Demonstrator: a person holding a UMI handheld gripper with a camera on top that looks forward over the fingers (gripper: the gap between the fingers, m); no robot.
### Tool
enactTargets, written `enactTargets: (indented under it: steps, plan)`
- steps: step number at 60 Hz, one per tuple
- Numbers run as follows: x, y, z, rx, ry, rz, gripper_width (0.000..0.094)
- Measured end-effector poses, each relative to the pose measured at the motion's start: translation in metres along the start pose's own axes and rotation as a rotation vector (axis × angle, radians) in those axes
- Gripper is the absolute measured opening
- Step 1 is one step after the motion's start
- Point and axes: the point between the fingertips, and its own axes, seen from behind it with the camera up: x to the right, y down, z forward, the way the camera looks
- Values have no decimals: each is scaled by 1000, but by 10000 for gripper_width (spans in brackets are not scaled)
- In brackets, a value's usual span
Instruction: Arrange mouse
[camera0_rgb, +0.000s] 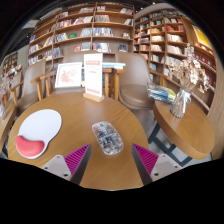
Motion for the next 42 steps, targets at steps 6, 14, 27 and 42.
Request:
enactTargets:
  steps: [6,14,27,42]
  plan:
    - [-1,-3,19,-30,-16,4,845]
    - [3,-15,38,-42,-13,23,850]
    - [7,-26,58,-61,-10,50,839]
    - [-1,-34,63,-87,-7,33,451]
